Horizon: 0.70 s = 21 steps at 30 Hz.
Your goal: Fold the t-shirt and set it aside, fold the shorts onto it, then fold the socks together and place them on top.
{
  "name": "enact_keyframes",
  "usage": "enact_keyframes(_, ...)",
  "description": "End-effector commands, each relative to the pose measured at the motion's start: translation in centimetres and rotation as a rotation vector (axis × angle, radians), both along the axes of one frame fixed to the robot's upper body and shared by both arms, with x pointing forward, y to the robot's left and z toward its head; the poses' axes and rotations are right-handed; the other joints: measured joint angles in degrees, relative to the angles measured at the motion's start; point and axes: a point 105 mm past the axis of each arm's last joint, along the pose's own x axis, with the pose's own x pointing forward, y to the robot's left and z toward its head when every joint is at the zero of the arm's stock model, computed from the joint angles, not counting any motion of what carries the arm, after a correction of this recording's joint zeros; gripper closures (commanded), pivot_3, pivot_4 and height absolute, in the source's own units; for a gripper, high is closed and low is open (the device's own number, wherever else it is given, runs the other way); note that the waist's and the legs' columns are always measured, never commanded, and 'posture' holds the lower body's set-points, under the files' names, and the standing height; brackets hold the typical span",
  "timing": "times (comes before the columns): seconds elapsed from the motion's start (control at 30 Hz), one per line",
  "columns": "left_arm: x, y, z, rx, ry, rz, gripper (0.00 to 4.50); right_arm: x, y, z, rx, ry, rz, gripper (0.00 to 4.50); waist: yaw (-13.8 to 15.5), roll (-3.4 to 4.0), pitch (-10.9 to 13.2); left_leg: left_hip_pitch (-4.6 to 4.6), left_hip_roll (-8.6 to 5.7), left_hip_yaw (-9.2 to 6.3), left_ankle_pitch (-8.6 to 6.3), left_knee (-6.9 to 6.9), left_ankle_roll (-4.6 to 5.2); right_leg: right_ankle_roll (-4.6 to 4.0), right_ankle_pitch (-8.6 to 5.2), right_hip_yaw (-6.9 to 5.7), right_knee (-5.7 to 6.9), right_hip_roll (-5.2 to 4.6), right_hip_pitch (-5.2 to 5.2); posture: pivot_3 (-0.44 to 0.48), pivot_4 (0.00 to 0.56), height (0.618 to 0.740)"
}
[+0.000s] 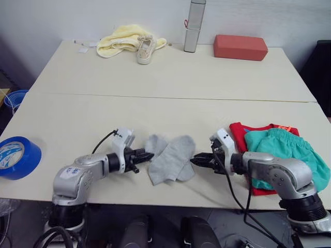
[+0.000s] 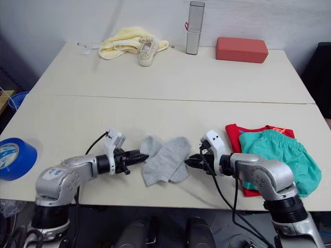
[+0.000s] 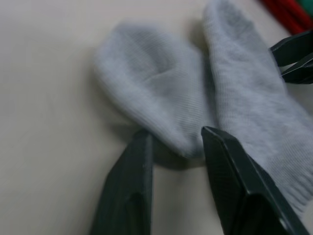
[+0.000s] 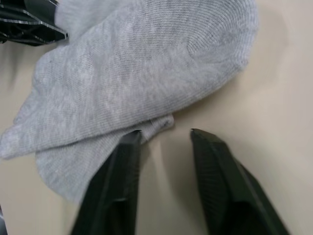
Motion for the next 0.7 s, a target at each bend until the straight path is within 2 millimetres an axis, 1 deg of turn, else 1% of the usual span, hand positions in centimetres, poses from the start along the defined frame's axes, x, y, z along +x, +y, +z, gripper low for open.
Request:
enact_keyframes(0.03, 0.6, 2.5, 0.5, 0.056, -0.074, 0.054, 1.64, -0.5, -1.7, 1.0, 0.011, -0.018, -0.017, 1.43, 0.0, 0.0, 0.0, 0.0, 0.0, 0.0, -0.12, -0.01, -0.19, 0.01, 0.0, 0.01, -0.03, -0.01, 0.0, 0.0, 0.15, 0.74)
enact_keyframes(0.1, 0.3, 3.8, 0.9, 0.055, -0.078, -0.027, 1.04, -1.3, -2.0, 1.3, 0.034, 0.006, -0.003, 0.73, -0.1, 0.01, 0.0, 0.0, 0.0, 0.01, -0.16, -0.04, -0.27, 0.0, 0.0, 0.02, -0.05, -0.01, -0.02, 0.0, 0.15, 0.74)
enact_keyframes(0.13, 0.8, 4.9, 1.1, 0.056, -0.082, -0.041, 1.03, -1.8, -2.0, 1.4, 0.042, 0.015, 0.005, 0.37, -0.2, 0.03, 0.0, 0.0, 0.01, 0.01, -0.16, -0.09, -0.3, -0.01, -0.01, 0.02, -0.06, -0.01, -0.05, 0.0, 0.15, 0.74)
enact_keyframes(0.17, 1.6, 5.7, 1.7, 0.051, -0.084, -0.071, 1.03, -2.8, -1.6, 1.1, 0.051, 0.045, 0.031, 0.02, -0.2, 0.08, 0.0, 0.01, 0.01, 0.01, -0.15, -0.13, -0.34, -0.05, -0.03, 0.02, -0.07, -0.01, -0.06, 0.0, 0.15, 0.74)
enact_keyframes(0.23, 2.6, 5.9, 2.3, 0.042, -0.064, -0.135, 1.03, -4.1, -0.8, 0.3, 0.053, 0.076, 0.059, 0.02, 0.0, 0.1, 0.0, 0.0, 0.02, 0.01, -0.14, -0.18, -0.38, -0.14, -0.08, 0.0, -0.05, -0.01, -0.14, 0.0, 0.15, 0.74)
enact_keyframes(0.3, 3.1, 4.8, 2.9, 0.057, -0.09, -0.228, 0.69, -4.2, 0.0, -0.2, 0.063, 0.069, 0.044, 0.0, -0.1, 0.1, 0.0, -0.07, 0.05, -0.04, -0.14, -0.24, -0.38, -0.16, -0.09, -0.03, -0.04, -0.01, -0.23, 0.0, 0.15, 0.74)
enact_keyframes(0.37, 4.1, 3.6, 3.2, 0.078, -0.131, -0.282, 0.17, -4.1, 0.6, -0.5, 0.067, 0.054, 0.015, 0.0, -0.2, 0.1, 0.0, -0.05, 0.03, 0.0, -0.15, -0.26, -0.4, -0.16, -0.08, 0.01, -0.07, -0.05, -0.21, 0.0, 0.15, 0.74)
enact_keyframes(0.4, 4.7, 3.2, 3.3, 0.076, -0.138, -0.294, 0.04, -4.1, 0.9, -0.8, 0.059, 0.048, 0.005, 0.0, -0.2, 0.1, 0.0, -0.06, 0.02, 0.0, -0.15, -0.26, -0.39, -0.16, -0.08, 0.01, -0.08, -0.06, -0.21, 0.0, 0.15, 0.74)
enact_keyframes(0.57, 6.6, 0.8, 3.2, 0.079, -0.118, -0.357, 0.04, -4.8, 2.1, -1.7, 0.046, 0.045, -0.015, 0.0, -0.6, 0.05, 0.0, -0.07, 0.03, 0.08, -0.07, -0.3, -0.19, -0.16, -0.08, 0.01, 0.03, 0.01, -0.32, 0.0, 0.15, 0.74)
enact_keyframes(0.7, 7.6, 0.1, 2.0, 0.16, -0.078, -0.381, 0.04, -4.9, 2.5, -2.1, 0.026, 0.031, -0.025, 0.0, -0.9, 0.02, 0.0, -0.05, 0.03, 0.27, -0.01, -0.29, -0.11, -0.16, -0.08, 0.04, 0.13, 0.08, -0.35, 0.0, 0.15, 0.74)
